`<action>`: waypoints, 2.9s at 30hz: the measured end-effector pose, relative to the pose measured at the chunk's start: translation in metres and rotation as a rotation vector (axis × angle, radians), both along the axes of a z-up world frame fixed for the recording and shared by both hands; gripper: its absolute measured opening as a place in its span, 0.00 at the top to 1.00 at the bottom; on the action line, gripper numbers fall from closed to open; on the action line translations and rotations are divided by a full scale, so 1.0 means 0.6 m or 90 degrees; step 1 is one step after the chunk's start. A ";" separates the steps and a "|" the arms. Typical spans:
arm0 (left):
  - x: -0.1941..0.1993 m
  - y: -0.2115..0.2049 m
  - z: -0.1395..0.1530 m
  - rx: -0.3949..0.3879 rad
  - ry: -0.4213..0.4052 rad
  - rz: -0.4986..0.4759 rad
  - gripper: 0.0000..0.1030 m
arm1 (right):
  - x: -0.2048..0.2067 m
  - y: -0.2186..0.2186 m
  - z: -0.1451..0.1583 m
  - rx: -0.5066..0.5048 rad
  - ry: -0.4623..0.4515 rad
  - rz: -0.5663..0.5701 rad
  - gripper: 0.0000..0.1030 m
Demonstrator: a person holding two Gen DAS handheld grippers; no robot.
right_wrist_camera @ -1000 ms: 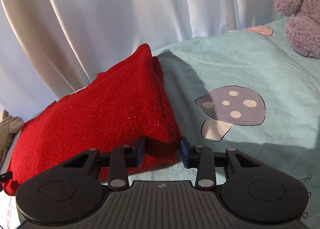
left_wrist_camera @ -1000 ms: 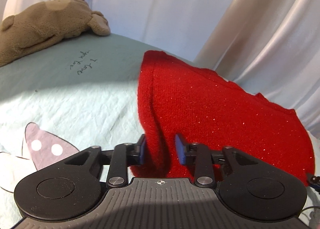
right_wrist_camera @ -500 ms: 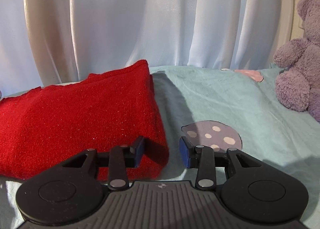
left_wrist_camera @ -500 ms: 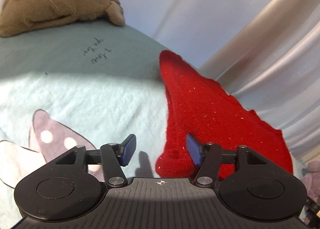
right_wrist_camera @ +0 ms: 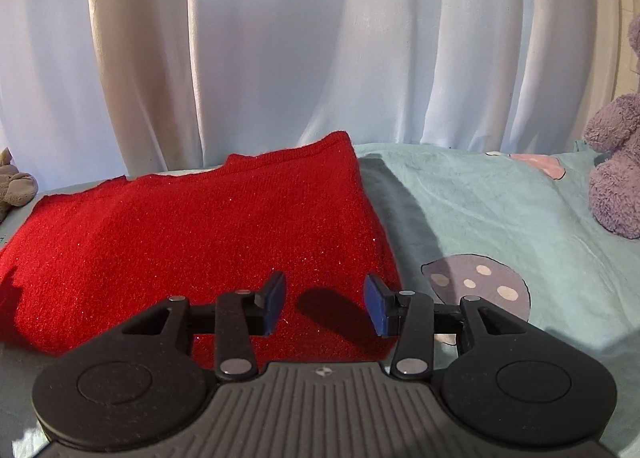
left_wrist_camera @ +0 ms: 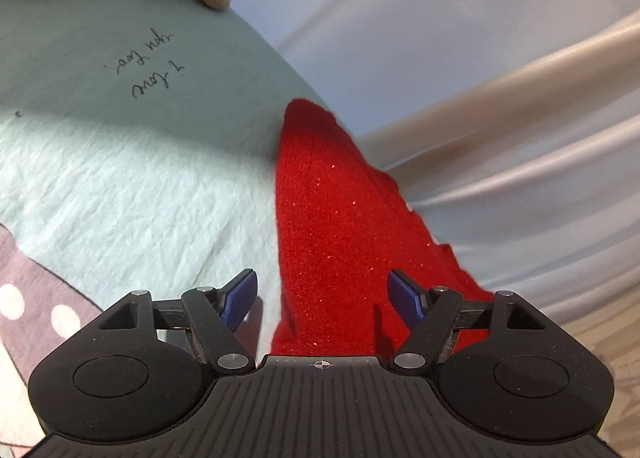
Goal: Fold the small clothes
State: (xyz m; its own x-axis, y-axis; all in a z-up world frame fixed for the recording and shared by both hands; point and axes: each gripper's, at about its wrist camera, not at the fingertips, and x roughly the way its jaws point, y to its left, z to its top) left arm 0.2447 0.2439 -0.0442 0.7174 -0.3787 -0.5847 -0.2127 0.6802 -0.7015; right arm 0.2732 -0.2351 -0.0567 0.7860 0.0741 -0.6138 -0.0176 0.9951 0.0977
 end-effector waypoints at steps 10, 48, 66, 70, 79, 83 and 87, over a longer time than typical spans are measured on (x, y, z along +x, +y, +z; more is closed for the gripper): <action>0.078 -0.024 -0.038 -0.044 0.024 -0.098 0.43 | -0.005 0.017 0.004 0.001 -0.017 0.028 0.59; 0.106 -0.222 0.186 0.130 -0.020 -0.152 0.67 | 0.000 0.231 -0.038 -0.047 -0.097 0.311 0.93; 0.103 -0.516 0.117 0.343 -0.100 -0.315 0.17 | -0.002 -0.026 -0.027 0.145 -0.047 0.040 0.91; 0.042 -0.498 0.164 0.308 -0.147 -0.357 0.21 | 0.000 -0.038 -0.034 0.154 -0.040 0.033 0.89; -0.027 -0.360 0.207 0.309 -0.169 -0.225 0.23 | 0.001 -0.039 -0.032 0.148 -0.036 0.036 0.89; 0.020 -0.316 0.168 0.305 -0.112 -0.157 0.27 | 0.009 -0.032 -0.040 0.139 -0.023 0.035 0.89; 0.068 -0.336 0.113 0.298 -0.050 -0.198 0.32 | 0.020 -0.024 -0.044 0.121 -0.015 0.040 0.87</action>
State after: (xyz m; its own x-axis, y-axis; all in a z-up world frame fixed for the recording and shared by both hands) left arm 0.2853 0.0425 0.0238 0.6615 -0.2928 -0.6904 0.0886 0.9447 -0.3159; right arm 0.2853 -0.2494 -0.0833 0.7906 0.2364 -0.5648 -0.0834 0.9554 0.2832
